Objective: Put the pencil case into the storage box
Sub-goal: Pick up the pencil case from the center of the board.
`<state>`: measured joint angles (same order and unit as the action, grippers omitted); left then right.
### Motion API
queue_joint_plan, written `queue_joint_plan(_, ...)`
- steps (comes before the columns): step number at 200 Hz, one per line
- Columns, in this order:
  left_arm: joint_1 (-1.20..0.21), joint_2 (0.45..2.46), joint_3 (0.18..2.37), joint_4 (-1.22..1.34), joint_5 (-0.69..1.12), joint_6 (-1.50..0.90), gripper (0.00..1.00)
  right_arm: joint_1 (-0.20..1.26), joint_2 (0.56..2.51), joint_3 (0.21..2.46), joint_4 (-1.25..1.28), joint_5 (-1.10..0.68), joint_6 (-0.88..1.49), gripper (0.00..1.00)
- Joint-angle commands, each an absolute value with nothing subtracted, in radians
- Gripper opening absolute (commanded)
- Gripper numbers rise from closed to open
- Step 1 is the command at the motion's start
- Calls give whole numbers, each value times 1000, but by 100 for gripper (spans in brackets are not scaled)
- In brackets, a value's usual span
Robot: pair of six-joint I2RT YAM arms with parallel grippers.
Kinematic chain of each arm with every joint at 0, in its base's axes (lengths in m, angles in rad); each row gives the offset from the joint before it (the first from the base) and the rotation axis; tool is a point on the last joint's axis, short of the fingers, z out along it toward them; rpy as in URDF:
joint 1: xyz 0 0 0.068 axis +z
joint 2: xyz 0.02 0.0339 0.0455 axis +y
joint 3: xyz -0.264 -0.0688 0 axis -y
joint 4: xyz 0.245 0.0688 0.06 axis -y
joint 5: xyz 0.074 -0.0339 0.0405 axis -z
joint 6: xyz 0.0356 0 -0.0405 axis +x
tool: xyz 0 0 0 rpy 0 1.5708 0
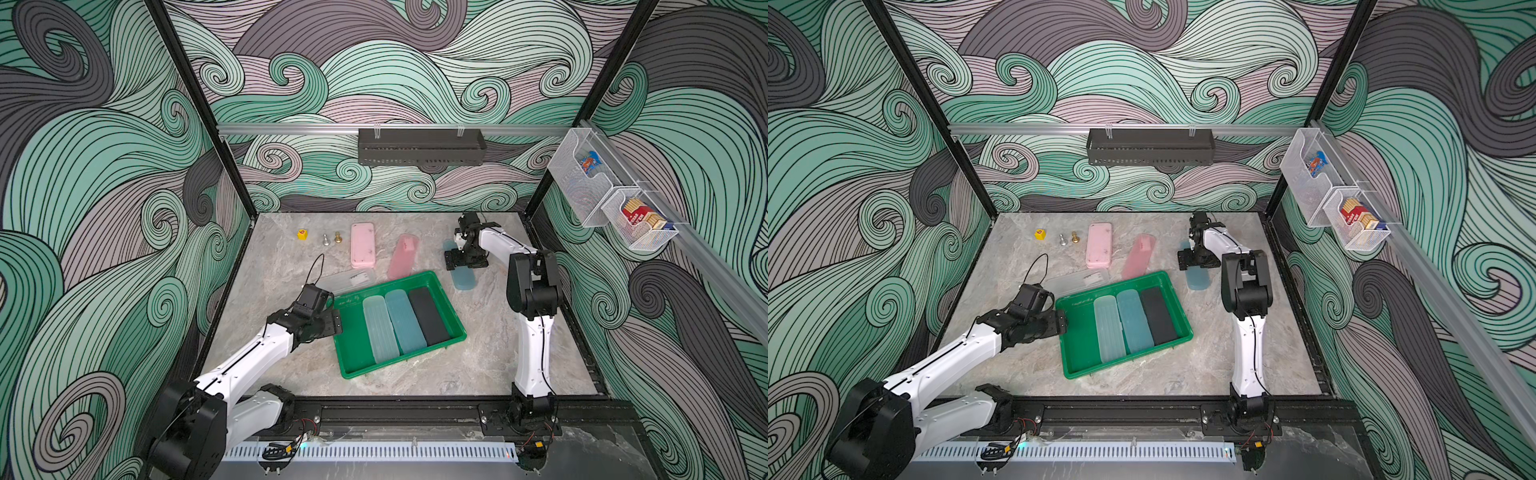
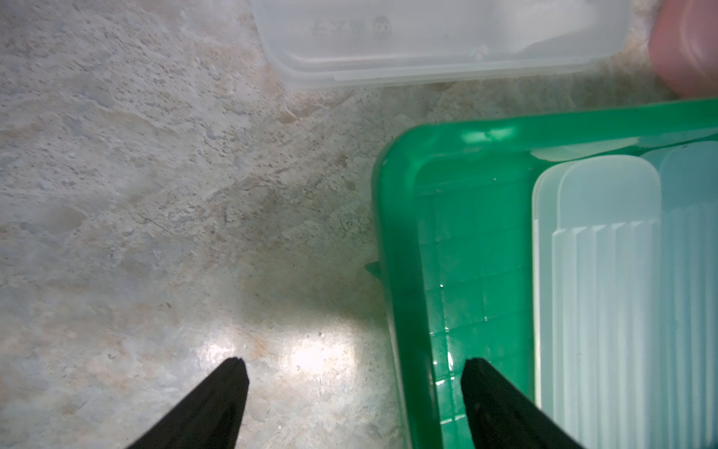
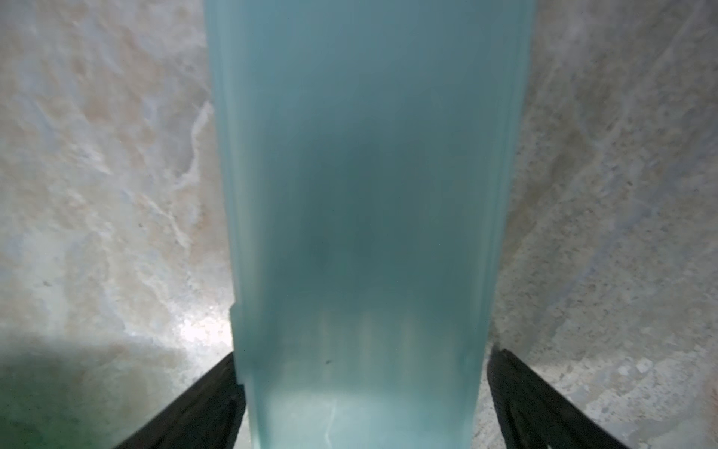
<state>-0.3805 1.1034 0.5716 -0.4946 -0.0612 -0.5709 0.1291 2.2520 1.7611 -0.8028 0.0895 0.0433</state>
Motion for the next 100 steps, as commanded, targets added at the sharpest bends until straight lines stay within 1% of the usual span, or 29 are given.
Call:
queue_joint_plan(1,-374,1106,571,-500,-77,-561,90,131,2281,1783,-804,61,38,97)
queue_joint_plan(13,-374,1106,571,-499,-77,-560,90,131,2284,1778,-805,60,38,91)
queue_joint_plan(35,-374,1106,571,-500,-77,-560,90,132,2278,1767,-803,61,46,77)
queue_joint_plan(44,-374,1106,571,-500,-76,-560,90,132,2270,1759,-804,63,49,73)
queue_joint_plan(73,-374,1104,571,-500,-75,-561,90,132,2216,1721,-803,80,67,71)
queue_joint_plan(100,-374,1101,571,-500,-75,-560,90,132,2125,1662,-804,68,83,70)
